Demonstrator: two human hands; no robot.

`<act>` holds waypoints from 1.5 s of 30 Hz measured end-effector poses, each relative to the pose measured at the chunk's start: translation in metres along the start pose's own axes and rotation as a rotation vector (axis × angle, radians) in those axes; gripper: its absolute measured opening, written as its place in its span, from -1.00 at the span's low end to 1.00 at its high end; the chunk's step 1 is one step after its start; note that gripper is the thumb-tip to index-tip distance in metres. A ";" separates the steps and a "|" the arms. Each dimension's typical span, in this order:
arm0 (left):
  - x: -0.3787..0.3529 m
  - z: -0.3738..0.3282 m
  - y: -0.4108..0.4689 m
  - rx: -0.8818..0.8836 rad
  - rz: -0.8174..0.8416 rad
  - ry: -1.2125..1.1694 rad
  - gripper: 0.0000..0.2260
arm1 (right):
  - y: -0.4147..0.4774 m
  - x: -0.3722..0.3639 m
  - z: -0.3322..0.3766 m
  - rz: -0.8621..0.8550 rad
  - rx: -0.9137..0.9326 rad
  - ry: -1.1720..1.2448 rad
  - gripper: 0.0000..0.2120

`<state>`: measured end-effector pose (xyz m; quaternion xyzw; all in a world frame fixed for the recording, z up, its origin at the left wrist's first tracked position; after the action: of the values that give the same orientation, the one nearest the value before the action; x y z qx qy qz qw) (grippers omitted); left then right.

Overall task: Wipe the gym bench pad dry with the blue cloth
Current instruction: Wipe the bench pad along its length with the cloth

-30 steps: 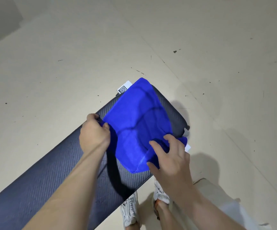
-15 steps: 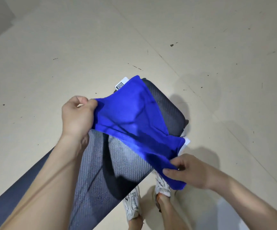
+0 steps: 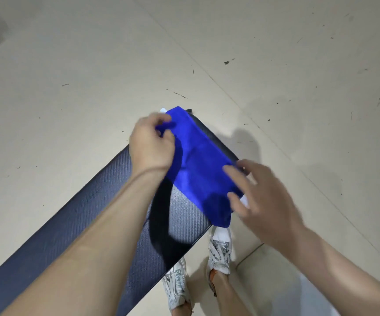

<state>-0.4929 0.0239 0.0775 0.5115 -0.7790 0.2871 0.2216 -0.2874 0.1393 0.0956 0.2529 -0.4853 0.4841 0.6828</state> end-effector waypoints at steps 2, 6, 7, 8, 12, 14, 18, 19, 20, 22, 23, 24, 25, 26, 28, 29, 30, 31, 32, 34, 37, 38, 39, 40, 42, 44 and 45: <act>-0.025 0.004 -0.019 -0.160 0.135 0.245 -0.76 | -0.009 -0.025 0.025 -0.008 0.156 0.000 -0.56; -0.068 0.025 -0.053 -0.250 0.373 0.672 -0.44 | -0.018 -0.078 0.028 0.144 0.191 -0.102 -0.44; -0.073 0.029 -0.055 -0.246 0.381 0.724 -0.43 | -0.016 -0.083 0.021 0.159 0.196 -0.108 -0.45; -0.075 0.031 -0.056 -0.238 0.377 0.750 -0.43 | -0.015 -0.085 0.016 0.163 0.204 -0.113 -0.45; -0.093 0.020 -0.045 -0.234 0.337 0.769 -0.43 | 0.003 -0.079 -0.005 0.122 0.240 -0.197 -0.46; -0.109 0.004 -0.025 -0.267 0.303 0.732 -0.43 | 0.021 -0.074 -0.019 0.095 0.185 -0.224 -0.44; -0.134 -0.018 0.004 -0.382 0.365 0.788 -0.54 | 0.044 -0.069 -0.032 0.082 0.138 -0.252 -0.37; -0.135 -0.018 0.006 -0.410 0.380 0.809 -0.55 | 0.044 -0.071 -0.032 0.093 0.150 -0.263 -0.36; -0.135 -0.018 0.004 -0.430 0.388 0.816 -0.56 | 0.042 -0.073 -0.032 0.112 0.152 -0.262 -0.35; -0.130 -0.016 0.001 -0.455 0.384 0.821 -0.57 | 0.041 -0.076 -0.028 0.113 0.136 -0.239 -0.36; -0.126 -0.014 -0.001 -0.465 0.378 0.819 -0.56 | 0.039 -0.078 -0.025 0.105 0.113 -0.233 -0.38; -0.121 -0.012 -0.006 -0.471 0.374 0.819 -0.56 | 0.034 -0.081 -0.019 0.105 0.085 -0.224 -0.40; -0.113 -0.007 -0.011 -0.477 0.367 0.824 -0.55 | 0.027 -0.085 -0.012 0.105 0.063 -0.205 -0.42; -0.106 0.001 -0.019 -0.479 0.367 0.844 -0.55 | 0.018 -0.087 -0.004 0.100 0.058 -0.184 -0.43; -0.087 0.022 -0.034 -0.478 0.383 0.900 -0.53 | 0.002 -0.095 0.016 0.097 0.087 -0.177 -0.44; -0.075 0.033 -0.041 -0.474 0.380 0.917 -0.53 | -0.006 -0.099 0.027 0.104 0.111 -0.175 -0.45; -0.064 0.042 -0.047 -0.461 0.370 0.934 -0.53 | -0.012 -0.102 0.036 0.111 0.136 -0.158 -0.46; -0.050 0.052 -0.053 -0.442 0.363 0.950 -0.52 | -0.017 -0.105 0.047 0.117 0.162 -0.133 -0.47; -0.037 0.061 -0.060 -0.422 0.363 0.968 -0.52 | -0.021 -0.106 0.060 0.133 0.191 -0.108 -0.47; -0.019 0.073 -0.068 -0.410 0.379 1.015 -0.50 | -0.023 -0.107 0.075 0.171 0.236 -0.083 -0.50; -0.008 0.068 -0.061 -0.428 0.374 1.050 -0.49 | -0.012 -0.106 0.079 0.154 0.241 -0.095 -0.56; -0.009 0.063 -0.056 -0.438 0.377 1.038 -0.48 | -0.009 -0.109 0.079 0.151 0.264 -0.118 -0.56; -0.013 0.059 -0.052 -0.444 0.390 1.020 -0.48 | -0.008 -0.112 0.078 0.150 0.299 -0.141 -0.55; -0.019 0.058 -0.049 -0.439 0.415 0.999 -0.47 | -0.008 -0.115 0.075 0.146 0.340 -0.163 -0.53; -0.031 0.063 -0.044 -0.402 0.450 0.966 -0.43 | -0.007 -0.116 0.066 0.132 0.418 -0.192 -0.51; -0.037 0.059 -0.035 -0.397 0.417 0.940 -0.42 | 0.002 -0.107 0.055 0.113 0.459 -0.205 -0.50; -0.044 0.054 -0.028 -0.407 0.399 0.912 -0.42 | 0.009 -0.101 0.045 0.099 0.450 -0.209 -0.50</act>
<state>-0.4528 0.0085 0.0159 0.1237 -0.7256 0.3600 0.5732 -0.3203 0.0643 0.0208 0.4233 -0.4450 0.5839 0.5309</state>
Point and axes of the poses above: each hand's wrist, its own y-axis towards the middle knuckle, its own x-axis out of the back of the hand, z = x × y, the point moved 7 cm from there along y, towards the middle knuckle
